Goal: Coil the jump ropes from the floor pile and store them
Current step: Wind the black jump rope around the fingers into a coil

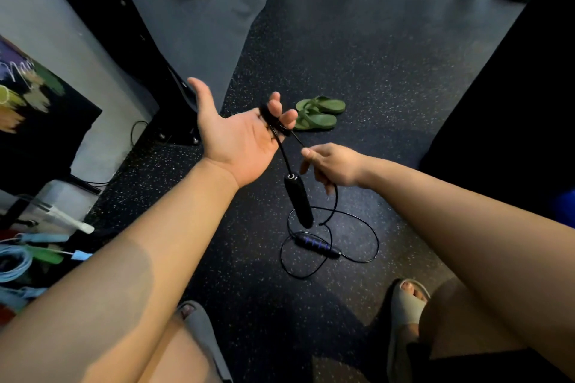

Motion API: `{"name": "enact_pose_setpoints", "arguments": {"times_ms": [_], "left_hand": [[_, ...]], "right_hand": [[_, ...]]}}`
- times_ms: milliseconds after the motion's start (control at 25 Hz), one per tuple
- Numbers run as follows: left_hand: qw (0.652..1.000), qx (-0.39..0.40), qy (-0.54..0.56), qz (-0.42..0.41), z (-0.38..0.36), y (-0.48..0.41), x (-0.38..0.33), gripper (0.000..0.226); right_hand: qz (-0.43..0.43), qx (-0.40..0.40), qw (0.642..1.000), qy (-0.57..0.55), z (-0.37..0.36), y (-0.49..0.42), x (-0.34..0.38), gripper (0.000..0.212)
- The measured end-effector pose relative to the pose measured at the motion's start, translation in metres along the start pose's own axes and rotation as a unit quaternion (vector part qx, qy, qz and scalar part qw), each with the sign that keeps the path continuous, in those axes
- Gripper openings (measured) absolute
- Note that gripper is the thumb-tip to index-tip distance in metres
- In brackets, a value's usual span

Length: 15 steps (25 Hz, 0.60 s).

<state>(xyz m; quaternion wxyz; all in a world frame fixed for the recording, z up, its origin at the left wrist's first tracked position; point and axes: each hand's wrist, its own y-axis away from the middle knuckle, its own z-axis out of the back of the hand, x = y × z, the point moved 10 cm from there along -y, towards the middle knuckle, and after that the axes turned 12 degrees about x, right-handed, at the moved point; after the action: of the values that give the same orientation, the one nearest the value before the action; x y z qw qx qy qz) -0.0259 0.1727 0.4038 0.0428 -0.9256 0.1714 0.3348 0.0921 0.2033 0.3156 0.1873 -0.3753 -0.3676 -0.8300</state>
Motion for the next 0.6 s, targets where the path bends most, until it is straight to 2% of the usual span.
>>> {"name": "enact_pose_setpoints", "arguments": {"times_ms": [200,280,400,480,600], "left_hand": [[0.996,-0.036,-0.047,-0.07,0.009,-0.001,-0.014,0.113],[0.99,-0.076,-0.099,-0.059,0.024,-0.003,-0.01,0.115],[0.953,-0.121,-0.275,0.038,0.05,-0.006,0.006,0.121],[0.925,-0.109,-0.351,0.098,0.053,-0.008,0.018,0.124],[0.9,-0.052,-0.401,0.165,0.034,-0.005,0.035,0.118]], "right_hand": [[-0.022,0.072,0.997,0.02,-0.026,0.005,0.003,0.037],[0.004,0.059,0.99,0.124,-0.022,0.013,0.023,0.036],[0.09,0.003,0.948,0.304,-0.023,0.023,0.063,0.036],[0.127,-0.038,0.926,0.353,-0.019,0.028,0.079,0.033],[0.173,-0.082,0.905,0.38,-0.008,0.036,0.092,0.025]]}}
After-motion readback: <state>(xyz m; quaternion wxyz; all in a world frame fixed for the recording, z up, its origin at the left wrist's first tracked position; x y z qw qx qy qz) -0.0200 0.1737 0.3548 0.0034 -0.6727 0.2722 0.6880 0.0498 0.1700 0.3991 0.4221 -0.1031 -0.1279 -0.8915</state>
